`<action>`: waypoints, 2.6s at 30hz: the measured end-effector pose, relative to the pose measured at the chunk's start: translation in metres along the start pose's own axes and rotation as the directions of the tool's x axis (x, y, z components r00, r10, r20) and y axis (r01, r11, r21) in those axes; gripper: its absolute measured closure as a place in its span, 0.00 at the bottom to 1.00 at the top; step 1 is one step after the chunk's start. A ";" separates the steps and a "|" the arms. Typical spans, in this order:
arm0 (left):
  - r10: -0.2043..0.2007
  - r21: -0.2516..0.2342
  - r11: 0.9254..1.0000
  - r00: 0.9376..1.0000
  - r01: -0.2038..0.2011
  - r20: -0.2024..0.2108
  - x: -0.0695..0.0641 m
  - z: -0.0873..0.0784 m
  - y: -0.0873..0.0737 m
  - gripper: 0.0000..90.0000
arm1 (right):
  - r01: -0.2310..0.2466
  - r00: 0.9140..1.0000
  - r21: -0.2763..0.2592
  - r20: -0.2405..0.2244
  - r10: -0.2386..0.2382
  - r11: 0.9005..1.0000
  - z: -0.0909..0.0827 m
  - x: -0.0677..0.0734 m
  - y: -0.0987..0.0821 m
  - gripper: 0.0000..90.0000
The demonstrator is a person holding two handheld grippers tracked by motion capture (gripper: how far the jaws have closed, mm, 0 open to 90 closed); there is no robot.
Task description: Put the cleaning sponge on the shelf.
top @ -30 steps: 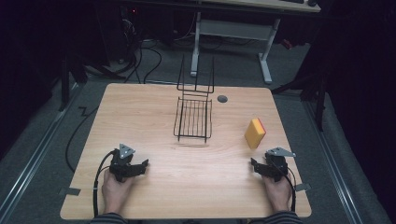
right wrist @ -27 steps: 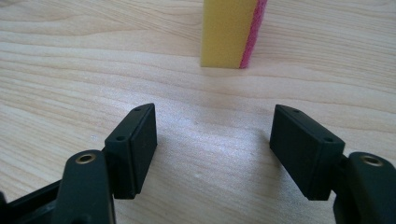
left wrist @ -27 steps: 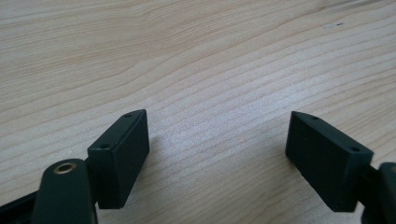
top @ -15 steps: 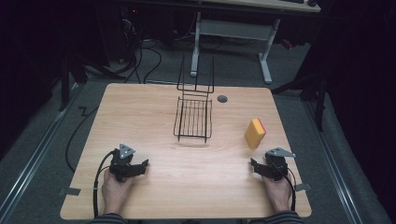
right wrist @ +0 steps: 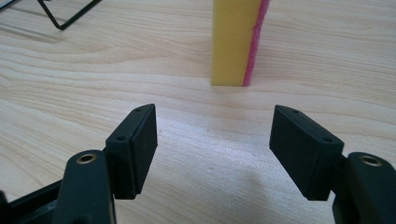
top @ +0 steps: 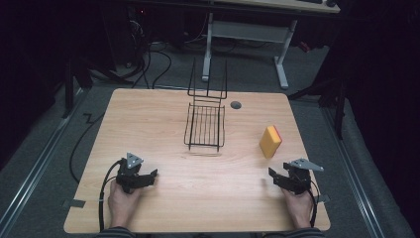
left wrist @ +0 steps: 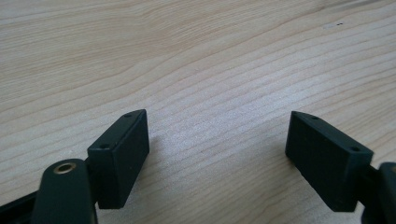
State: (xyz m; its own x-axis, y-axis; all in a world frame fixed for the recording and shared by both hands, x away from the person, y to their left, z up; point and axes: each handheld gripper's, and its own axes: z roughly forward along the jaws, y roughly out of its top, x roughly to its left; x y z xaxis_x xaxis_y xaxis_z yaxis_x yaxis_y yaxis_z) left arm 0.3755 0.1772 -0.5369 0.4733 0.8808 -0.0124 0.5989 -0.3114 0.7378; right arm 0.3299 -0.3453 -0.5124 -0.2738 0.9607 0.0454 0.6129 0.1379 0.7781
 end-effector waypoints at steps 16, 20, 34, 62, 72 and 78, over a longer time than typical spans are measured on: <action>-0.001 0.000 1.000 1.000 0.001 0.001 0.000 0.000 0.000 0.25 | 0.002 1.000 -0.074 -0.005 -0.002 0.997 -0.013 0.001 0.018 0.36; -0.001 0.000 1.000 1.000 0.001 0.001 0.000 0.000 0.000 0.25 | 0.012 1.000 -0.084 -0.007 -0.012 0.996 -0.014 0.001 0.022 0.36; -0.001 0.000 1.000 1.000 0.001 0.001 0.000 0.000 0.000 0.24 | 0.040 0.999 -0.133 0.021 -0.037 0.990 -0.014 0.004 0.049 0.35; -0.001 0.000 1.000 1.000 0.001 0.002 0.000 0.000 0.000 0.24 | -0.014 0.999 -0.125 0.029 0.018 0.992 0.027 -0.008 0.068 0.39; -0.001 0.000 1.000 1.000 0.001 0.002 0.000 0.000 0.000 0.24 | -0.032 0.999 -0.093 0.026 0.034 0.995 0.040 -0.011 0.066 0.47; -0.001 0.000 1.000 1.000 0.001 0.002 0.000 0.000 0.000 0.24 | -0.041 0.999 -0.077 0.033 0.044 0.996 0.045 -0.013 0.064 0.50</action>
State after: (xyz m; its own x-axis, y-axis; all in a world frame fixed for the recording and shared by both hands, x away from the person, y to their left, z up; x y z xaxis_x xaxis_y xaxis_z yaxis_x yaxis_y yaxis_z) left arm 0.3755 0.1774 -0.5369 0.4740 0.8804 -0.0141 0.5993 -0.3108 0.7378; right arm 0.4061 -0.3377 -0.4908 -0.2222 0.9732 0.0590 0.5649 0.0792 0.8214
